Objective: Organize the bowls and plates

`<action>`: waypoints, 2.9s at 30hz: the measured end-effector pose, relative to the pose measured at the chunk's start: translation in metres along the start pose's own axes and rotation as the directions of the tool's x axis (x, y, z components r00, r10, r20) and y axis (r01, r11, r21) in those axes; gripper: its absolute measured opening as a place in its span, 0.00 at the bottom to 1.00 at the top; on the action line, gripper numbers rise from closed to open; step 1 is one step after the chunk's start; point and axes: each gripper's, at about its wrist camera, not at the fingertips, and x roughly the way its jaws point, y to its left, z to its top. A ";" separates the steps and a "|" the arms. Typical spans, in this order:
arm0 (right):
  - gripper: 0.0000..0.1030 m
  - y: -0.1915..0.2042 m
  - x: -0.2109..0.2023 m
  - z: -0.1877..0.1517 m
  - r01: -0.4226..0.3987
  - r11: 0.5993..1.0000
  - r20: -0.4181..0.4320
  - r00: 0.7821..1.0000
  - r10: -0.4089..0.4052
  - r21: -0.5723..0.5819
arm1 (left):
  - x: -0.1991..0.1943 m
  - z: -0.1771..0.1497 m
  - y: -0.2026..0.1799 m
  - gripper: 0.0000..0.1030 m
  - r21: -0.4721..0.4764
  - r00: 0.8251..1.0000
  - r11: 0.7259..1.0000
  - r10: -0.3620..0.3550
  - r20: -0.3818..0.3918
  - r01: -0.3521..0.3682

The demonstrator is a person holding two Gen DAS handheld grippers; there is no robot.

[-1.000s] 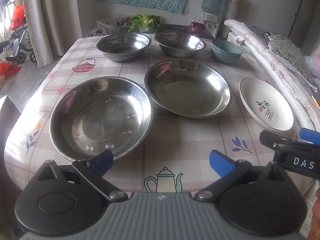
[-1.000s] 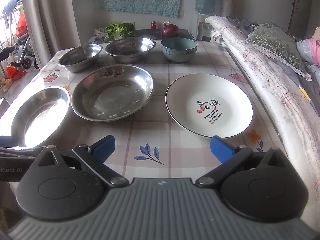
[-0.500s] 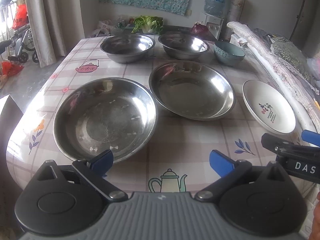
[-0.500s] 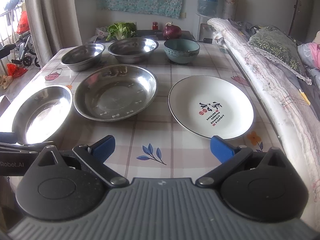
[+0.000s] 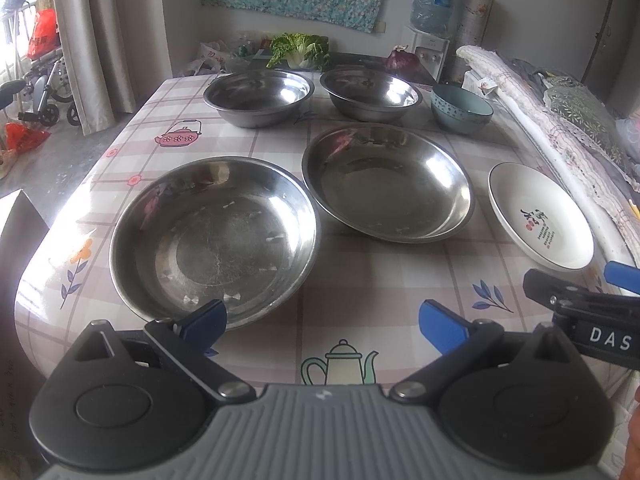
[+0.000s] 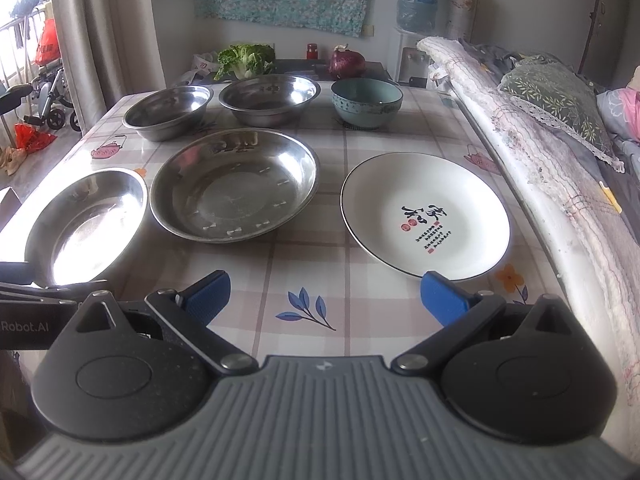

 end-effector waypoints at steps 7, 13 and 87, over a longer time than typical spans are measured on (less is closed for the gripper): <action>0.99 0.002 0.000 0.000 0.000 1.000 -0.001 1.000 0.000 -0.001 | 0.001 0.000 0.000 1.00 0.004 1.000 1.000 0.000 -0.003 0.000; 0.99 0.002 0.002 0.000 0.000 1.000 -0.007 1.000 0.000 -0.001 | 0.001 0.000 0.000 1.00 0.003 1.000 1.000 0.000 -0.004 0.000; 0.59 0.107 0.236 0.219 -0.479 0.871 -0.016 0.875 0.483 0.106 | 0.183 0.249 0.108 0.59 -0.005 0.989 0.990 0.138 0.058 -0.138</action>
